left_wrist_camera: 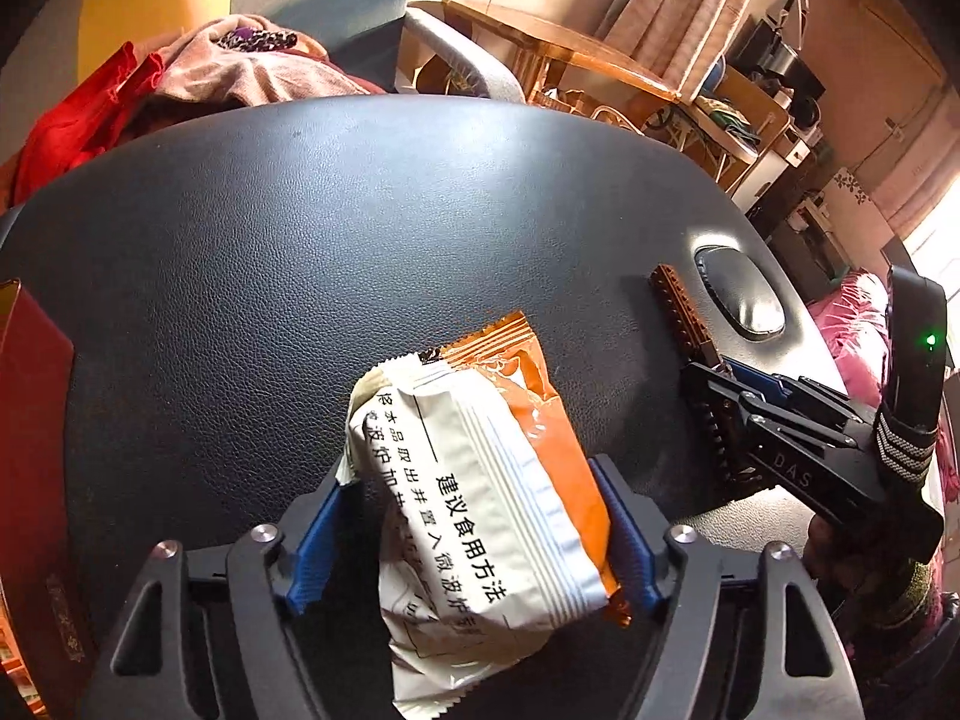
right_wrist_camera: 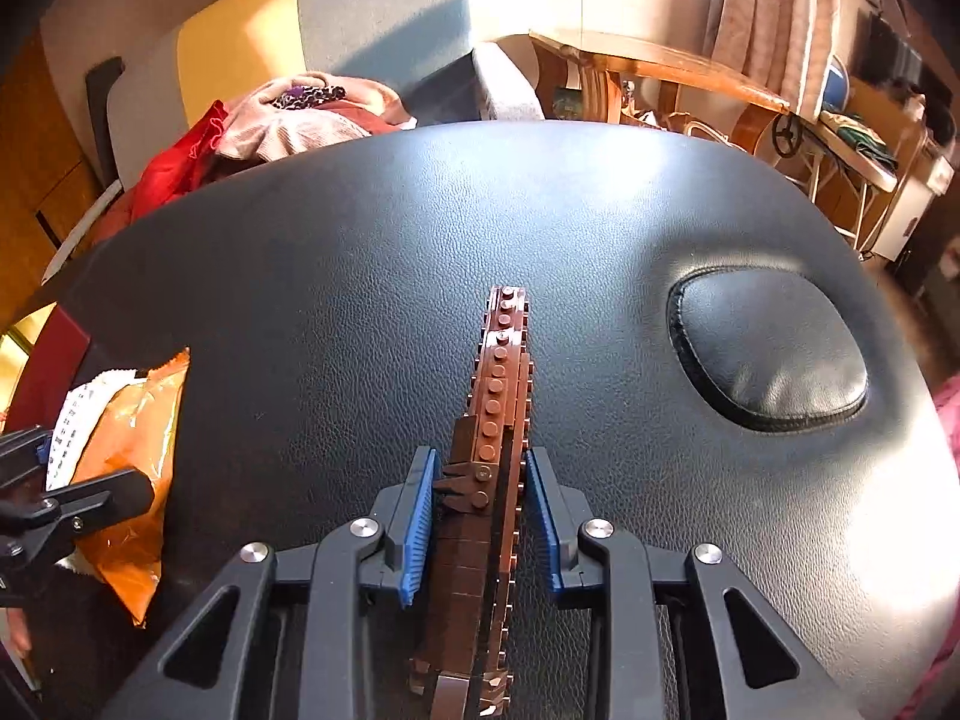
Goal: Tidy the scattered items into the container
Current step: 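Grasp the orange-white snack bag with the left gripper while the right gripper grasps the brown brick bar, then carry the snack bag and brick bar into the gold tray and open both grippers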
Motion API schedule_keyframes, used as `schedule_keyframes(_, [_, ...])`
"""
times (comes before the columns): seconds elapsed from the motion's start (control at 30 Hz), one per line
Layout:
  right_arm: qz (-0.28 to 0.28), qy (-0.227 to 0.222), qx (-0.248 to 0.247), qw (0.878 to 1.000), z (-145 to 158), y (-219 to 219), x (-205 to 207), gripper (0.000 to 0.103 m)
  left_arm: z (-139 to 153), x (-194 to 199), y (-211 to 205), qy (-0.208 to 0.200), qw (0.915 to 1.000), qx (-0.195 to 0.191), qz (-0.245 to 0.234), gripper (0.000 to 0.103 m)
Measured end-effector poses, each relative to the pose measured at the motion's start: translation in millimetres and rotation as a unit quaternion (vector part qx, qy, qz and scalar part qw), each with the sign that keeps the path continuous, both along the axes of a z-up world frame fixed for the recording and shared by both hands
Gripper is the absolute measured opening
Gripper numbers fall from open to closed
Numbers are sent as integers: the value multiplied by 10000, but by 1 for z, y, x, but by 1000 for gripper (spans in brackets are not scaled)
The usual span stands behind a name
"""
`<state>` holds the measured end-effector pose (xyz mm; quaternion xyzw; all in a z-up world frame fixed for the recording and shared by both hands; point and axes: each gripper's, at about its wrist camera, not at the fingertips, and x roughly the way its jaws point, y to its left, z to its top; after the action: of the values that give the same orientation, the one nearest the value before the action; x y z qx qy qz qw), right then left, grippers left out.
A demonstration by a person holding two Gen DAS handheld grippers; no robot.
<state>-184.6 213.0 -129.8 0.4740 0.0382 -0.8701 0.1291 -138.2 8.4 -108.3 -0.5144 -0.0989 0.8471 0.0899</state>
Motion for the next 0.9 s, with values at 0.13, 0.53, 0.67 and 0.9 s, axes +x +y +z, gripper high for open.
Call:
schedule_keyframes(0.13, [-72, 1, -188, 9998, 2, 3, 14, 30, 1, 10, -1, 105, 9999, -1, -6, 70])
schedule_keyframes(0.53, [-56, 39, -585, 9983, 7, -20, 71, 30, 15, 60, -18, 338, 9993, 96, -162, 62])
schedule_keyframes(0.67, [-3, 65, -703, 9975, 12, -30, 85, 30, 21, 75, -22, 415, 9990, 69, -168, 62])
schedule_keyframes(0.9, [233, 234, -842, 9959, 33, -55, 105, 29, 38, 98, -33, 615, 9981, 13, -51, 62])
